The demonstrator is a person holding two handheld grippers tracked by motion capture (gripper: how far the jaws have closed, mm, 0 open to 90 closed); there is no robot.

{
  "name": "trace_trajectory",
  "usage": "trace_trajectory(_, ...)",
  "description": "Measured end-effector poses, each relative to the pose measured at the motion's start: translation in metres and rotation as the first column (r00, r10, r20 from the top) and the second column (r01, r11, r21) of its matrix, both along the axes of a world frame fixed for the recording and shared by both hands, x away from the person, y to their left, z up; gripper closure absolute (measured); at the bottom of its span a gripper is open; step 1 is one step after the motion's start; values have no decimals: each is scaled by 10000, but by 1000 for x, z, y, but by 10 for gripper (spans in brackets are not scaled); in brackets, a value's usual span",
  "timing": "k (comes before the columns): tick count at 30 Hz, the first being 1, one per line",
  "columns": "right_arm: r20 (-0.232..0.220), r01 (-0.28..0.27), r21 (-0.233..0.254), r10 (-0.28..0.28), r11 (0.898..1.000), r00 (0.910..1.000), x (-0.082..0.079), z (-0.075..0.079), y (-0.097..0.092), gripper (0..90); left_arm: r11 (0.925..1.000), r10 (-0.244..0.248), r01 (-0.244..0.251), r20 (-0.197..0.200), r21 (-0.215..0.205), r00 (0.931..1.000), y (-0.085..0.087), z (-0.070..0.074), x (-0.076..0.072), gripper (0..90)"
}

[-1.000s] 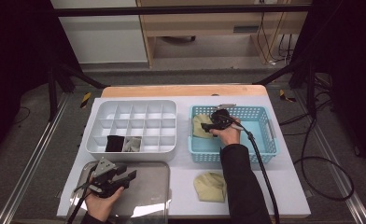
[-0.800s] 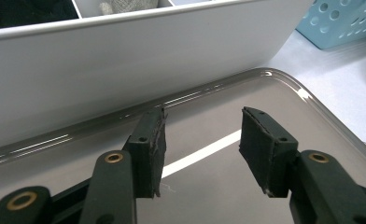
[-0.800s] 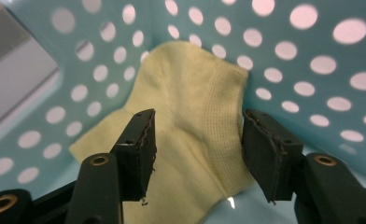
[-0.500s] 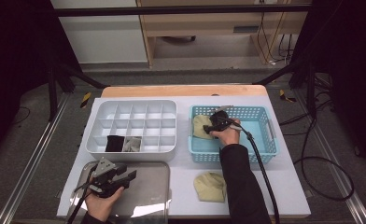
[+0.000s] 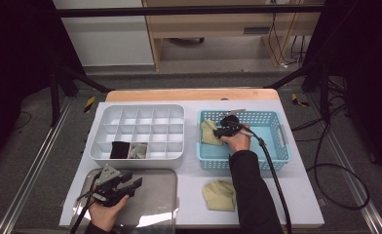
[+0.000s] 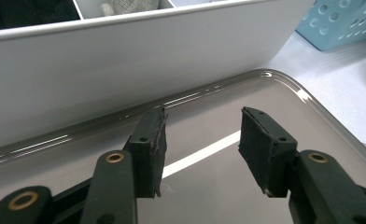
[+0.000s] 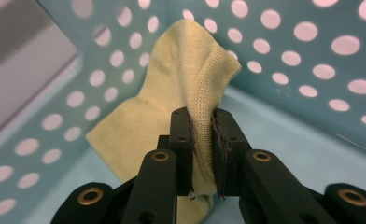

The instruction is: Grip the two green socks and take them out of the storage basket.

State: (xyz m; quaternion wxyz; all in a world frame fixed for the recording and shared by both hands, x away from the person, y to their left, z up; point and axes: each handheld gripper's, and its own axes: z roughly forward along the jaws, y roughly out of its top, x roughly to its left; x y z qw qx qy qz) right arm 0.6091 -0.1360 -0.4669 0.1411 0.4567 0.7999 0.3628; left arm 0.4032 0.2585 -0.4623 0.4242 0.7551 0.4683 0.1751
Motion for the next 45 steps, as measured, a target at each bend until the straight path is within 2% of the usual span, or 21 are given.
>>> trace_trajectory(7, 450, -125, 699, 94, 9975, 9989, -5, 18, -5, 804, 10000, -12, 12, -32, 6, 10000, -1, 0, 0, 500)
trace_trajectory(12, 833, -374, 942, 296, 9949, 9961, -13, 34, -9, 804, 10000, -3, 3, -6, -8, 10000, -1, 0, -1, 500)
trace_trajectory(25, 1495, -600, 1632, 354, 9848, 9881, -47, 62, -35, 803, 10000, -63, 63, 11, -34, 10000, -3, 1, -2, 501)
trace_trajectory(30, 1942, -838, 1841, 473, 9793, 9798, -62, 69, -44, 804, 9999, -97, 97, 28, -56, 9999, -3, 1, -3, 502)
trace_trajectory(35, 2380, -1174, 2170, 641, 9691, 9692, -81, 77, -51, 803, 9999, -129, 130, 80, -88, 9999, -3, 3, -4, 504)
trace_trajectory(37, 2571, -1313, 2179, 729, 9671, 9636, -89, 80, -52, 803, 9999, -132, 133, 99, -101, 9999, -4, 3, -4, 503)
trace_trajectory(41, 3029, -1708, 2376, 941, 9562, 9483, -109, 87, -55, 803, 9998, -207, 208, 150, -79, 9997, -6, 4, -5, 504)
trace_trajectory(45, 3264, -1997, 2481, 1123, 9479, 9385, -123, 90, -57, 802, 9996, -285, 286, 166, -49, 9995, -7, 5, -6, 504)
